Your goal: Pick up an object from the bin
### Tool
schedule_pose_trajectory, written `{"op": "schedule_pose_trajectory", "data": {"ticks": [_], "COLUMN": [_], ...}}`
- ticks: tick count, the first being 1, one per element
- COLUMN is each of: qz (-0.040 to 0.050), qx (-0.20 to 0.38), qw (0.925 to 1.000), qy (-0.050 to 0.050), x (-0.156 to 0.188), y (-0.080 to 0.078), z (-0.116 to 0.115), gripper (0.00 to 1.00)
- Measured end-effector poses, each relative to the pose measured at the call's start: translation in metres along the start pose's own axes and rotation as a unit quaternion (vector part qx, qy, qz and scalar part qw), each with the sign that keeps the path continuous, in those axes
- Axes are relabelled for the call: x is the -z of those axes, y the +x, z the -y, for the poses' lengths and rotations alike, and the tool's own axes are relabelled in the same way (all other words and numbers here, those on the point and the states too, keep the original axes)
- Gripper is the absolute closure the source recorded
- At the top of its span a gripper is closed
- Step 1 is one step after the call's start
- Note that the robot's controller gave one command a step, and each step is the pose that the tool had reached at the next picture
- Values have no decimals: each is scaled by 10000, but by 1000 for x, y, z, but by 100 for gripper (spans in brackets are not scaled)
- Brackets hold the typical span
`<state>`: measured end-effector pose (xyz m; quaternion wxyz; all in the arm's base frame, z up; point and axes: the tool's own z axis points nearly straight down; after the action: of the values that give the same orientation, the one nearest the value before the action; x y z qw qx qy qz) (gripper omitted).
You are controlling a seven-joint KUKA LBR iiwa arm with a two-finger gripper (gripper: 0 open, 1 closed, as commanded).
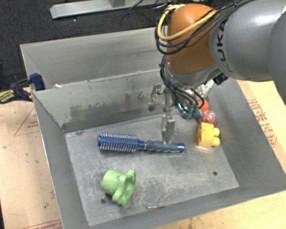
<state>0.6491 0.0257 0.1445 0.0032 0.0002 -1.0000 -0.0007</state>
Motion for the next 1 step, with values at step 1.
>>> {"op": "schedule_pose_trajectory", "data": {"ticks": [1], "qz": [80], "qx": [404], "qw": [9992], "qy": [-7], "x": [-72], "y": [11], "z": [-108], "gripper": [0]}}
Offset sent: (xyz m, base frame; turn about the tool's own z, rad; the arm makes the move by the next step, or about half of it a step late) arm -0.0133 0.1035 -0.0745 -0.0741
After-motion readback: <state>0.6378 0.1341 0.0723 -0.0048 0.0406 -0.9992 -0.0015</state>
